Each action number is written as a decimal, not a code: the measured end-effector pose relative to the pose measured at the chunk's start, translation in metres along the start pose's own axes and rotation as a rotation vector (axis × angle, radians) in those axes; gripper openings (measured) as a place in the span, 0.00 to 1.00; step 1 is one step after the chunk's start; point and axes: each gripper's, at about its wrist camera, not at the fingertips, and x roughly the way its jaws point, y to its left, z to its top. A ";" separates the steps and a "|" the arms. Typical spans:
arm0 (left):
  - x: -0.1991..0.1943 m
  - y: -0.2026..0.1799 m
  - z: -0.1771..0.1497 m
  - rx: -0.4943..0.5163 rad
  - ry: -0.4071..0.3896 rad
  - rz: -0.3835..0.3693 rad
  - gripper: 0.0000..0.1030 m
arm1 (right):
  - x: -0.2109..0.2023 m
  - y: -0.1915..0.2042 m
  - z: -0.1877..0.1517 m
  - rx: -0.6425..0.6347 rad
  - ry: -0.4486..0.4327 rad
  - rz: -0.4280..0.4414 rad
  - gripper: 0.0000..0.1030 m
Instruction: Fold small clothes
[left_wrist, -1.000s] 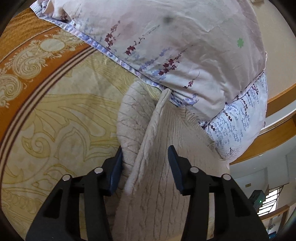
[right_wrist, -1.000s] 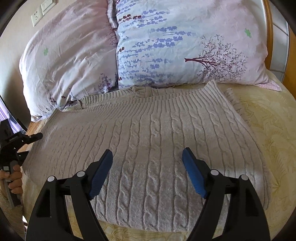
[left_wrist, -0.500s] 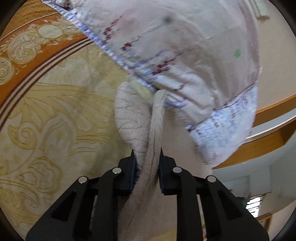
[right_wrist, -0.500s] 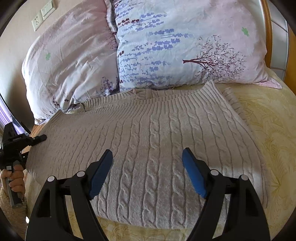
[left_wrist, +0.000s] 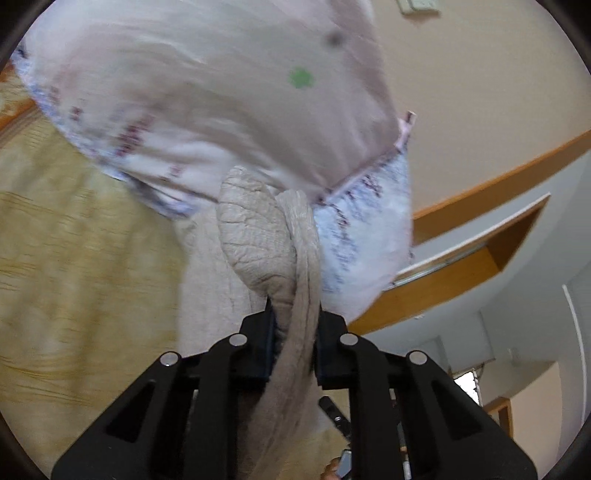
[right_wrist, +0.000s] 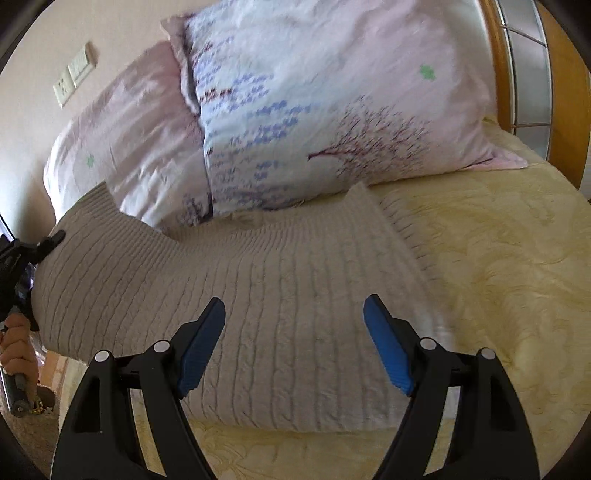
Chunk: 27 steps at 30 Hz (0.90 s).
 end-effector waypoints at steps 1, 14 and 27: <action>0.006 -0.005 -0.002 0.000 0.006 -0.009 0.15 | -0.006 -0.004 0.001 0.003 -0.016 0.004 0.77; 0.128 -0.075 -0.061 0.116 0.180 -0.034 0.14 | -0.045 -0.061 0.010 0.134 -0.142 0.077 0.77; 0.183 -0.079 -0.116 0.175 0.427 0.040 0.52 | -0.029 -0.116 0.019 0.344 -0.025 0.253 0.77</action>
